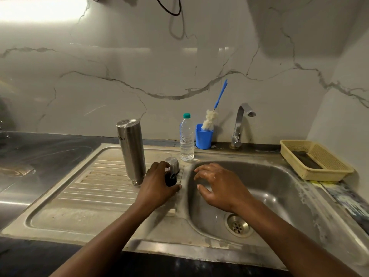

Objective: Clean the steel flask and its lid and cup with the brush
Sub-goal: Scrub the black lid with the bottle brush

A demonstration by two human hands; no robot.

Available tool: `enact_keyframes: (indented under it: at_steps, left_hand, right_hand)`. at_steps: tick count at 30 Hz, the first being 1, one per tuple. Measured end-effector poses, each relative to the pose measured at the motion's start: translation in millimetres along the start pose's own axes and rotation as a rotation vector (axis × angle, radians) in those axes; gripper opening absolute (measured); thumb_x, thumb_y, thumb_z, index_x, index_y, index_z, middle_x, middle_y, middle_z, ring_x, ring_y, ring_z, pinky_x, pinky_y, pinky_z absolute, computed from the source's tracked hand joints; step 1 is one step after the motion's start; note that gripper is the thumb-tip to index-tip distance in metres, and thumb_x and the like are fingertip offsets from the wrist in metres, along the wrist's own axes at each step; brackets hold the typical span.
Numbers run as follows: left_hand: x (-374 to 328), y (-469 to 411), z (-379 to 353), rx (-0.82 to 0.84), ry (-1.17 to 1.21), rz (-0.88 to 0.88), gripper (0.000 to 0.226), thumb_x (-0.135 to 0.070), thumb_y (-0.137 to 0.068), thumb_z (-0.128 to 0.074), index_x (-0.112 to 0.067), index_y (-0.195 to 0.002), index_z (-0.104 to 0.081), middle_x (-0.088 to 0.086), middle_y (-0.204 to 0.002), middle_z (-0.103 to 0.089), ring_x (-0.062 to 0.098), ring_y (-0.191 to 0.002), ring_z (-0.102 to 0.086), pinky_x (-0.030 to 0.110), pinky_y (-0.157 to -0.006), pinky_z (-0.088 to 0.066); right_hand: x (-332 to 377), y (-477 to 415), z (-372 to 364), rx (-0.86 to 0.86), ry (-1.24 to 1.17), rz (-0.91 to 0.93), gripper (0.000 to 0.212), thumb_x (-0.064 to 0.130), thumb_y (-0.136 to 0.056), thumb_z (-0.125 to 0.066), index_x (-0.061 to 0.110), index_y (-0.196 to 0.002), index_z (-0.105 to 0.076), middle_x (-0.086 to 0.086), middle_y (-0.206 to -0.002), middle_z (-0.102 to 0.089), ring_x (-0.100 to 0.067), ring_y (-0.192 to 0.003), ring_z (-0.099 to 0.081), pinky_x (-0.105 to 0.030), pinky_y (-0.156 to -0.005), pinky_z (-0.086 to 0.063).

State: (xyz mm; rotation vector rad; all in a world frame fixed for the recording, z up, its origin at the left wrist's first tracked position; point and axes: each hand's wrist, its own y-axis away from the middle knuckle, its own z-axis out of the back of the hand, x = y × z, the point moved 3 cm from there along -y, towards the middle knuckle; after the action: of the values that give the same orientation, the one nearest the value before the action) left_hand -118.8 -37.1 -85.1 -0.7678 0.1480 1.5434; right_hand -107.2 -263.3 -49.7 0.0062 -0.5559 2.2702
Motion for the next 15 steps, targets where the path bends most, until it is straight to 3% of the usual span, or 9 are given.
enact_keyframes:
  at_steps: [2,6,9,15]
  left_hand:
    - [2,-4,-3,-0.002,-0.003,0.048,0.071,-0.043,-0.074,-0.09,-0.022,-0.134,-0.058,0.0,-0.127,-0.058,0.022,-0.11,-0.062,0.031,-0.085,-0.049]
    - [-1,-9,-7,0.018,0.018,0.069,0.052,-0.032,-0.078,-0.088,-0.018,-0.124,-0.067,0.0,-0.111,-0.067,0.017,-0.093,-0.063,0.03,-0.078,-0.052]
    - [-15,-13,-11,0.03,0.096,0.053,0.047,-0.028,-0.075,-0.092,-0.02,-0.116,-0.07,-0.002,-0.107,-0.07,0.017,-0.094,-0.065,0.03,-0.08,-0.051]
    - [-60,-28,-27,-0.014,0.403,0.055,0.048,-0.025,-0.071,-0.097,-0.028,-0.109,-0.068,-0.015,-0.098,-0.067,-0.001,-0.093,-0.063,0.013,-0.077,-0.045]
  right_hand:
    - [-2,2,4,-0.003,-0.006,-0.006,0.031,0.044,-0.095,-0.057,0.035,-0.123,-0.067,0.016,-0.141,-0.059,-0.004,-0.132,-0.049,-0.027,-0.102,-0.047]
    - [-7,3,10,-0.006,-0.029,-0.034,0.032,0.044,-0.095,-0.059,0.035,-0.125,-0.067,0.017,-0.142,-0.058,-0.004,-0.132,-0.049,-0.026,-0.103,-0.046]
    - [-14,2,18,-0.014,-0.075,-0.084,0.03,0.043,-0.095,-0.062,0.034,-0.123,-0.068,0.016,-0.137,-0.062,-0.005,-0.126,-0.055,-0.027,-0.101,-0.048]
    - [-39,-11,41,-0.053,-0.233,-0.273,0.025,0.04,-0.092,-0.071,0.034,-0.116,-0.072,0.019,-0.115,-0.066,0.0,-0.101,-0.062,-0.029,-0.089,-0.055]
